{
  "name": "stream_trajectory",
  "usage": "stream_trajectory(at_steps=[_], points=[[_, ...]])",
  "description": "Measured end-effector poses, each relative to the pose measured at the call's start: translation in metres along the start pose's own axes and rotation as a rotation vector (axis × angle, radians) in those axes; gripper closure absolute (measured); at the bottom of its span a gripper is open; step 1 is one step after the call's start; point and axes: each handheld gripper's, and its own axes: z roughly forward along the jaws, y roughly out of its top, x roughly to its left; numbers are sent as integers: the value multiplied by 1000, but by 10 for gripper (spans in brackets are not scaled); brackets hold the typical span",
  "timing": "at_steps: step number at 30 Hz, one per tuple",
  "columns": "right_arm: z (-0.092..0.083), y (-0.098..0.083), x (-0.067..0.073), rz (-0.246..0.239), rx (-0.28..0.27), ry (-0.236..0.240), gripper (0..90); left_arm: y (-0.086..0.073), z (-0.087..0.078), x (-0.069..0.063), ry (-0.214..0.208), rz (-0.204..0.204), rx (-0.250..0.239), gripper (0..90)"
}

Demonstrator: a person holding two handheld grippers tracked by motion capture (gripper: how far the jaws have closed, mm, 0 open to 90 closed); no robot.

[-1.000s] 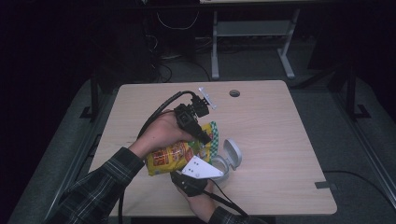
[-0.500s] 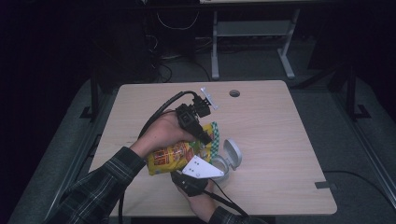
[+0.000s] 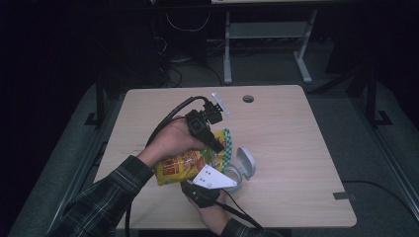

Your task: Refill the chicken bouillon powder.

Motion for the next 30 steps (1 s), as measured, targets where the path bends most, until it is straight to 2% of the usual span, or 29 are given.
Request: stream_trajectory(at_steps=[30], points=[[-1, 1, -2, 5, -4, -6, 898, 4, 0, 0, -1, 4, -2, 900]])
